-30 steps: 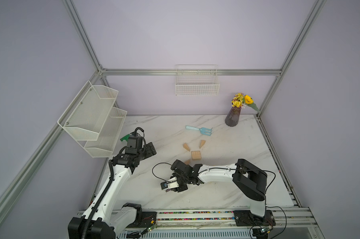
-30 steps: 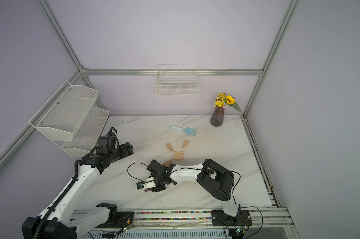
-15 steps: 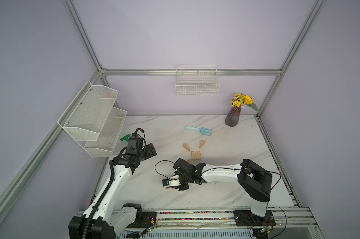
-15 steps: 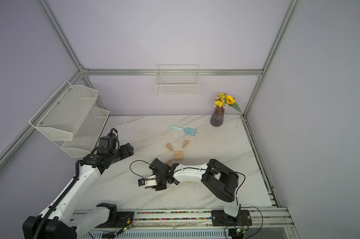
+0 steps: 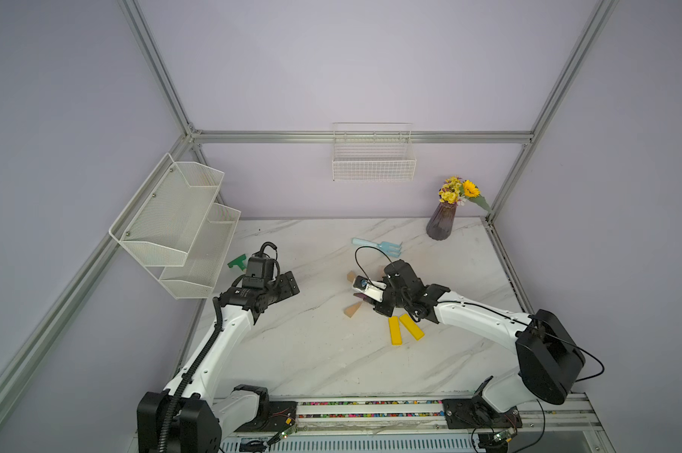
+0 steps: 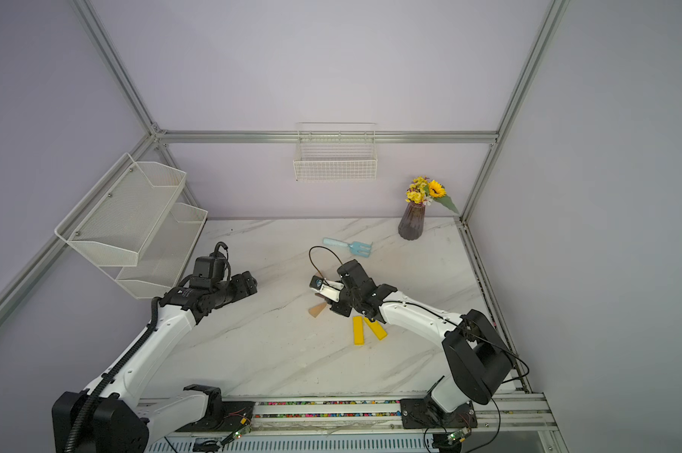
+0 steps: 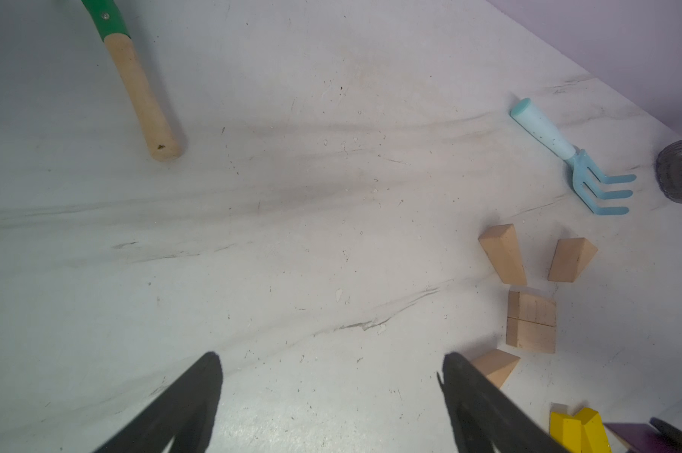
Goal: Assemble a small pinwheel with building blocks
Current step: Assemble the building block at the center of the board.
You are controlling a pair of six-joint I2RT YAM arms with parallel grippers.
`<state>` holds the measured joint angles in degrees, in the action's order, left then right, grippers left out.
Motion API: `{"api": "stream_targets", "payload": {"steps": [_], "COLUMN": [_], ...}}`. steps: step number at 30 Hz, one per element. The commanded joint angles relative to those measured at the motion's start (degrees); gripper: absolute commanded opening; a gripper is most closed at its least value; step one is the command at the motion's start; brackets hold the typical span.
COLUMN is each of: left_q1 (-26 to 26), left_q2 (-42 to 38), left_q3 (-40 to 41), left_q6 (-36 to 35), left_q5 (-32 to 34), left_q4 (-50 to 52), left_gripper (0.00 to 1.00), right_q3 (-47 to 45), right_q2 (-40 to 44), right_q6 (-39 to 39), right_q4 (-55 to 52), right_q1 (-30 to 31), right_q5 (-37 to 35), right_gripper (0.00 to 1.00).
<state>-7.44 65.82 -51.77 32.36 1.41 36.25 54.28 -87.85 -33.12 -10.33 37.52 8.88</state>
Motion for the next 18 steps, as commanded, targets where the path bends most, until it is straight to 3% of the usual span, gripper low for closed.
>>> {"api": "stream_targets", "payload": {"steps": [1, 6, 18], "left_q1": [0.5, 0.5, 0.5], "left_q2": [0.1, 0.9, 2.7], "left_q3": [-2.1, -1.9, -2.1], "left_q6": [0.1, -0.1, -0.4], "left_q5": [-1.4, -2.0, -3.4], "left_q4": [-2.2, -2.7, -3.2], "left_gripper": [0.89, 0.89, 0.9], "right_q3": [-2.5, -4.2, -6.0], "right_q2": [-0.1, -2.6, -7.1], "right_q6": [2.6, 2.5, 2.3], "right_q4": [-0.1, -0.1, -0.7], "right_q1": [-4.8, -10.7, -12.7], "right_q5": [-0.4, 1.9, 4.8], "right_gripper": [0.12, 0.12, 0.13]}}
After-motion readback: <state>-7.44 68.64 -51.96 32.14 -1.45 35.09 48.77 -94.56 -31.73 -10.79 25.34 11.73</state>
